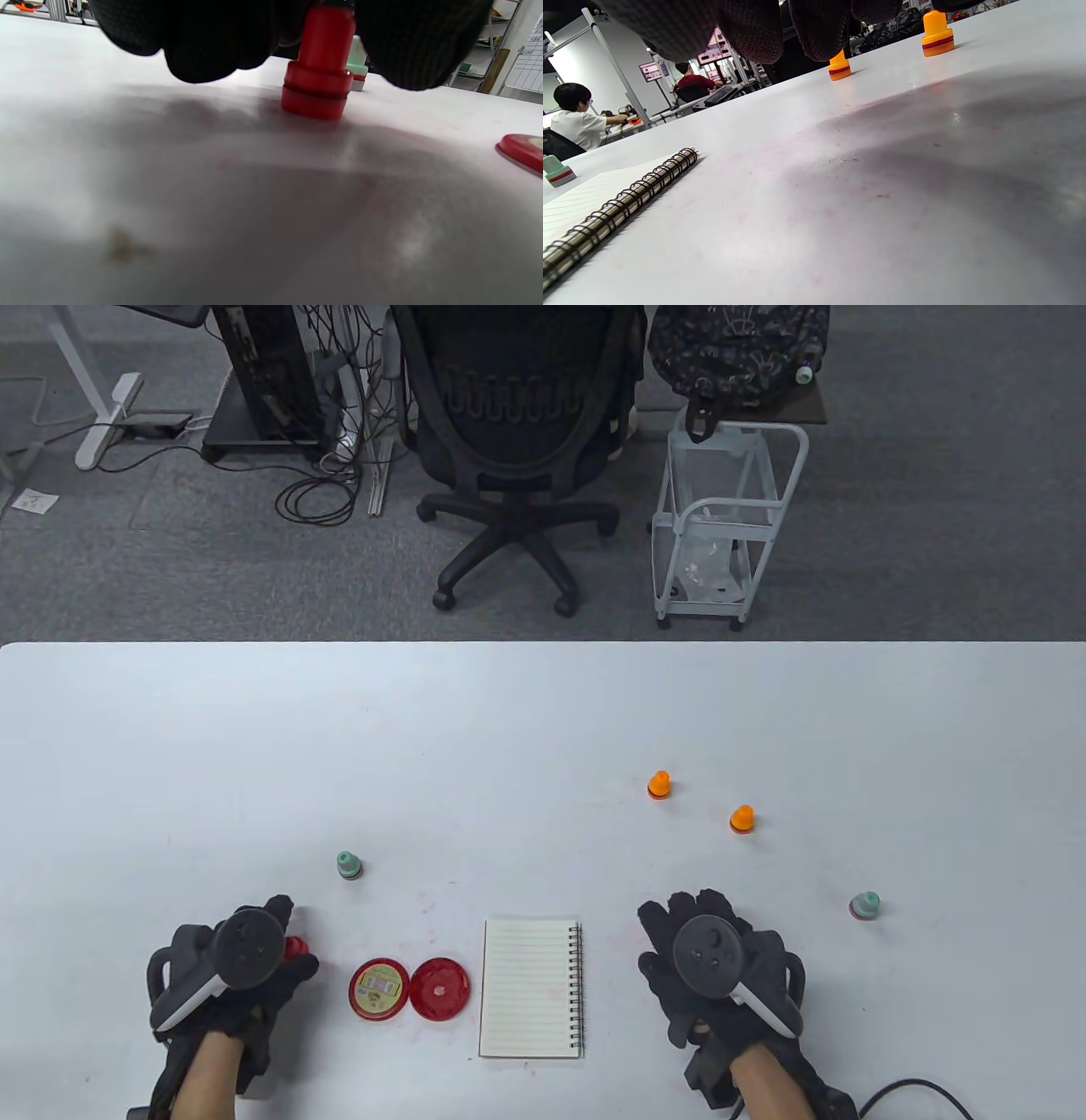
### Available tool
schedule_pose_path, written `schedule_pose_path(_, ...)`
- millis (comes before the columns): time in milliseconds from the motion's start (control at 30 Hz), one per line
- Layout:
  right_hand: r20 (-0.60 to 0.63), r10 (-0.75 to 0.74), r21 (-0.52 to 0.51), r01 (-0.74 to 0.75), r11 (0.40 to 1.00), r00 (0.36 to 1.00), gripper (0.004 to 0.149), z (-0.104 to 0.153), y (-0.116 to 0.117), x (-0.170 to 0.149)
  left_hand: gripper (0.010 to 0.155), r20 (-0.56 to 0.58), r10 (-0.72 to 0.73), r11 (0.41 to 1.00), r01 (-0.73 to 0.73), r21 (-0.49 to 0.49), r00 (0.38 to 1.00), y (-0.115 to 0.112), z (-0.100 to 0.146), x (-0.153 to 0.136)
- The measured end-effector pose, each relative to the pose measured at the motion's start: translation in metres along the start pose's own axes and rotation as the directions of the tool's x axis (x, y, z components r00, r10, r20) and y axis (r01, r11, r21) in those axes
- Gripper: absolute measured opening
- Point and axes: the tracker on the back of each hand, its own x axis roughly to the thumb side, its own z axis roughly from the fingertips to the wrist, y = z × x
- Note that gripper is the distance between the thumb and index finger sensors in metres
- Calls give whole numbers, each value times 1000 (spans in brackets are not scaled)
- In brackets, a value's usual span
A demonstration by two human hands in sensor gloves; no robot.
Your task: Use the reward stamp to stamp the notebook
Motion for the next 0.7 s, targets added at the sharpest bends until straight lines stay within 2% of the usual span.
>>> schedule_pose_path(67,-1,-1,0,1,1000,1000,61,0,0,0,76,1,-7,1000,7,-18,1000,-3,-1,0)
schedule_pose_path(233,-2,-1,1,1,1000,1000,61,0,0,0,68,8,-3,1000,3,27,1000,-3,-1,2)
schedule_pose_path(433,0,3,6,-3,1000,1000,60,1,-1,0,66,8,-29,999,29,22,1000,-4,-2,3)
schedule_pose_path(533,2,4,4,-4,1000,1000,61,1,-1,0,64,7,-17,999,17,47,1000,-2,-1,2)
schedule_pose_path(600,2,2,2,-2,1000,1000,61,1,-1,0,57,5,-24,997,24,74,1000,0,0,2)
schedule_pose_path(700,2,-1,1,1,1000,1000,60,0,-1,0,53,20,-47,987,43,155,999,5,3,5)
